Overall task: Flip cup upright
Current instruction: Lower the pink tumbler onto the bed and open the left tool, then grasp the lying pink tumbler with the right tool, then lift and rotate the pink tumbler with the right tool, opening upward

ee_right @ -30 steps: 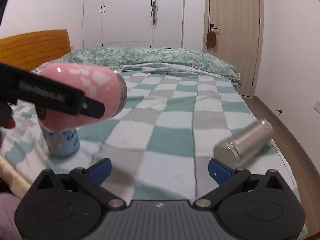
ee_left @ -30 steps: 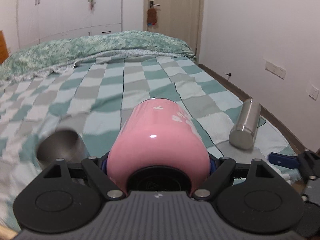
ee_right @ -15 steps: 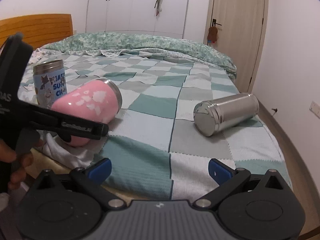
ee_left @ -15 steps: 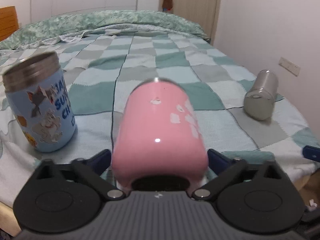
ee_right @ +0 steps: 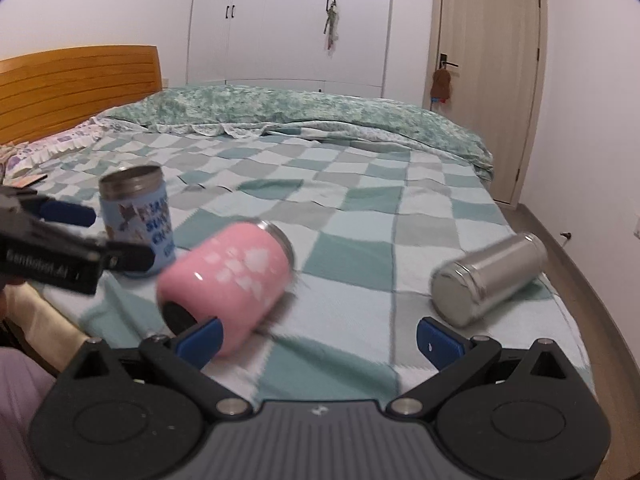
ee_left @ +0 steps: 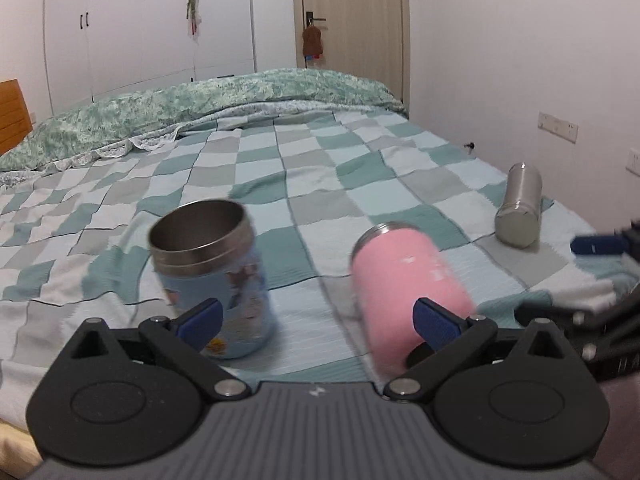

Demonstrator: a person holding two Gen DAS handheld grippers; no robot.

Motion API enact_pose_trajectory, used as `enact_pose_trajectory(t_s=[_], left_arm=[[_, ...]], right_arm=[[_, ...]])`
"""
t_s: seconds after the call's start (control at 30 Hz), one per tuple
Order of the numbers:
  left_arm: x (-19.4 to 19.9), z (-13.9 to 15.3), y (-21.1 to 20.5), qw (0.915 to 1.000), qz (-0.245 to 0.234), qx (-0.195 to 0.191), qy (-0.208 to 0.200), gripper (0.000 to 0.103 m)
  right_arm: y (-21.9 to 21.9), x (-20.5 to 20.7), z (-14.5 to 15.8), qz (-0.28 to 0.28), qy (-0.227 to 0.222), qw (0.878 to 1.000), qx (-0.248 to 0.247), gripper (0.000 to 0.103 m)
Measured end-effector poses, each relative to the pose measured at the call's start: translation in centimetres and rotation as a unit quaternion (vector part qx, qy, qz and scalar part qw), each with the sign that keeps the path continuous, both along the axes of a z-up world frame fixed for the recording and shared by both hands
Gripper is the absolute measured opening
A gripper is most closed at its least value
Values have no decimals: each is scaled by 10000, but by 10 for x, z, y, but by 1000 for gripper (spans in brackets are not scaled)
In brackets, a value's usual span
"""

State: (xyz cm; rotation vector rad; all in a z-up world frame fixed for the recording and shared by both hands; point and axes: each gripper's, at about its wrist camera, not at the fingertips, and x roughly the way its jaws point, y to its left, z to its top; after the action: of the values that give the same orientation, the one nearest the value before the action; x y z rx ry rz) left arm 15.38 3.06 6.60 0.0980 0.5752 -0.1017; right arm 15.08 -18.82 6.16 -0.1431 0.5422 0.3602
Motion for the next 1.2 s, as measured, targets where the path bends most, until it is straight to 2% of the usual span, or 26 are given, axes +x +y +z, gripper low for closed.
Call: enact_pose_trajectory(t_s=[0.27, 0.53, 0.8, 0.97, 1.0, 1.1, 1.2], left_arm=[[14, -14, 31, 9988, -362, 197, 273, 103], [31, -30, 49, 9968, -623, 218, 452, 103], [46, -40, 58, 9957, -707, 174, 564, 103], [48, -46, 64, 9953, -700, 114, 652, 103], [49, -46, 64, 9954, -691, 105, 660, 103], [48, -47, 65, 9954, -670, 85, 679, 103], [44, -47, 63, 9955, -673, 64, 665, 103]], right_arm=[[42, 37, 14, -59, 432, 9989, 192, 103], [73, 87, 9, -271, 1269, 9913, 205, 103], [92, 136, -7, -648, 2119, 9747, 299, 103], [96, 157, -19, -833, 2653, 9596, 429, 103], [96, 160, -21, -883, 2746, 9564, 458, 102], [91, 169, -27, -913, 3169, 9417, 663, 85], [84, 164, -26, -815, 3083, 9439, 855, 85]])
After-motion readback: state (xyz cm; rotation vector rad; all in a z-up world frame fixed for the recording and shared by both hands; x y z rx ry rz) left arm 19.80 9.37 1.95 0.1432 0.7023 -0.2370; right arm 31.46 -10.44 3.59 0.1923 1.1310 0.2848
